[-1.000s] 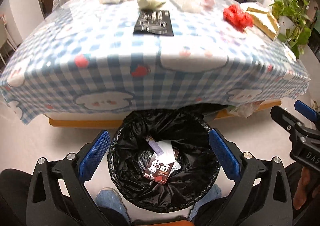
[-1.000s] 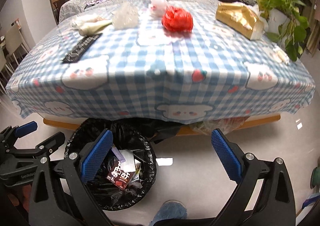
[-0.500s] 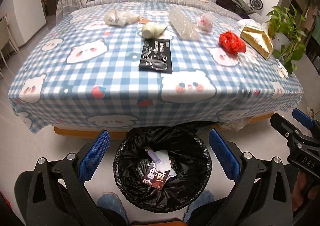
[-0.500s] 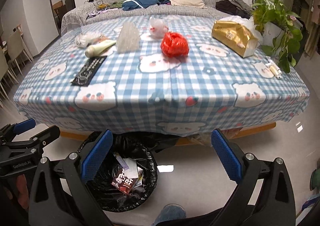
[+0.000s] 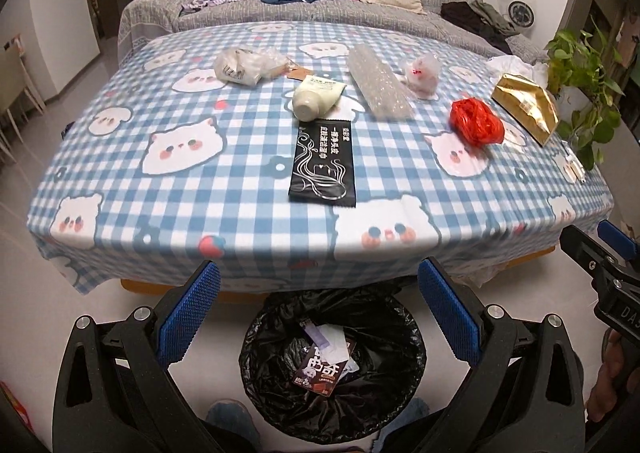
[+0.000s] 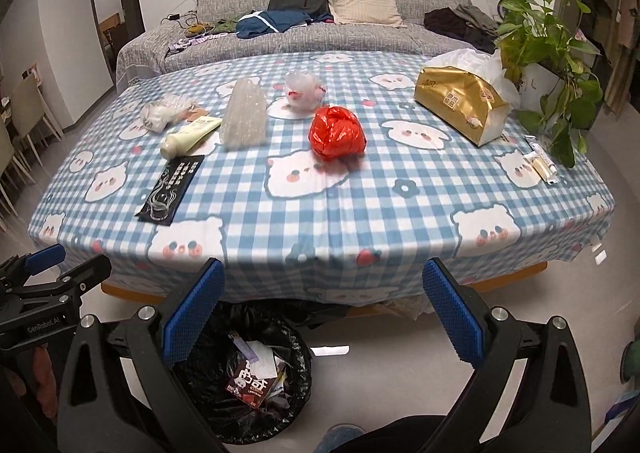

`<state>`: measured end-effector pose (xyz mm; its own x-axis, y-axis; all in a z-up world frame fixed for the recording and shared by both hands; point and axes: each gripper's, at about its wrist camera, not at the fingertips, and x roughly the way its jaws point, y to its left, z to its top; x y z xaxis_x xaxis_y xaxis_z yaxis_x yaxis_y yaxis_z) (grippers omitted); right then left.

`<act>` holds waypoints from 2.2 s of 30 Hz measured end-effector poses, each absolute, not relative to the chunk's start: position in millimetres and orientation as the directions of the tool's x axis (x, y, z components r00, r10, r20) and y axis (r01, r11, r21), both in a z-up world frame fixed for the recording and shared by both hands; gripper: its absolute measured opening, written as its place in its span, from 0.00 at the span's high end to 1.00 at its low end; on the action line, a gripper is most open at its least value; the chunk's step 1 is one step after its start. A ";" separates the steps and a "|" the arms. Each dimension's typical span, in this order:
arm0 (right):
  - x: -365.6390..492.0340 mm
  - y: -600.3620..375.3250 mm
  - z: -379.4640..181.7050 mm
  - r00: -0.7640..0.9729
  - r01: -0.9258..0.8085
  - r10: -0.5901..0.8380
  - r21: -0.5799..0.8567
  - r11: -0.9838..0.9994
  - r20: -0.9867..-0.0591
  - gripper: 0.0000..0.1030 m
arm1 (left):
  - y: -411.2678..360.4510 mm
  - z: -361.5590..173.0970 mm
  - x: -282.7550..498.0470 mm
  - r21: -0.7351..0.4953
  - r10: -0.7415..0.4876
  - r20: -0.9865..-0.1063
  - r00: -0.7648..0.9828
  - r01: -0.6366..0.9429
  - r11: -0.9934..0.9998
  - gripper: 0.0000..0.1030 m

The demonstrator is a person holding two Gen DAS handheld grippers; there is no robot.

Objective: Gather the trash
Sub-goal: 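Move both tools back over the table toward the remaining trash, then grasp the black wipe packet with the left tool while the right tool grasps the red plastic bag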

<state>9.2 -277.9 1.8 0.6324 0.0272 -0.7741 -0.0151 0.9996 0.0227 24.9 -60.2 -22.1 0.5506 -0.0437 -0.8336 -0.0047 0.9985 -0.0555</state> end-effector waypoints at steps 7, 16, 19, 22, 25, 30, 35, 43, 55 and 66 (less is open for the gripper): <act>45.9 -281.3 -1.0 0.621 -0.006 0.020 0.021 1.000 -0.784 0.08 | -62.3 -29.8 60.3 -0.046 -0.040 -0.852 0.522 0.002 0.999 0.06; 110.8 -283.3 -4.7 0.608 -0.002 0.009 0.010 1.000 -0.794 0.08 | -65.7 -47.7 113.2 -0.028 -0.029 -0.880 0.475 0.010 1.000 0.06; 135.6 -283.3 -7.1 0.602 -0.001 0.010 0.011 1.000 -0.799 0.09 | -62.5 -55.2 131.6 -0.024 -0.025 -0.889 0.457 0.008 1.000 0.06; 156.6 -282.0 -9.3 0.592 -0.006 0.007 0.005 1.000 -0.806 0.11 | -59.9 -61.6 148.4 -0.024 -0.023 -0.898 0.439 0.004 1.000 0.06; 177.4 -280.4 -11.2 0.582 -0.013 0.008 0.000 1.000 -0.813 0.11 | -60.4 -67.5 160.2 -0.026 -0.027 -0.908 0.419 0.007 1.000 0.06; 205.0 -277.2 -20.0 0.548 -0.023 0.010 -0.003 1.000 -0.836 0.14 | -59.9 -77.4 173.4 -0.037 -0.036 -0.920 0.391 0.006 0.999 0.06; 221.3 -278.6 -33.4 0.501 -0.009 0.005 0.000 1.000 -0.866 0.21 | -58.7 -82.9 181.9 -0.039 -0.038 -0.928 0.370 0.005 0.999 0.07; 231.5 -281.3 -49.7 0.437 0.008 0.005 0.009 1.000 -0.899 0.38 | -67.0 -85.7 187.3 0.037 0.024 -0.935 0.354 0.029 0.999 0.20; 230.4 -280.8 -54.9 0.417 0.005 0.015 0.019 1.000 -0.909 0.60 | -69.7 -78.0 182.3 0.034 0.015 -0.932 0.363 0.044 0.998 0.59; 224.8 -282.4 -50.3 0.429 0.009 0.023 0.030 1.000 -0.903 0.67 | -72.4 -76.2 176.7 0.034 0.010 -0.931 0.366 0.058 0.998 0.70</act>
<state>224.8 -282.4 -50.3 0.4287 0.0229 -0.9032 0.0088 0.9995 0.0295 176.7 -72.4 -76.2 0.3657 0.0102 -0.9307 0.0578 0.9978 0.0337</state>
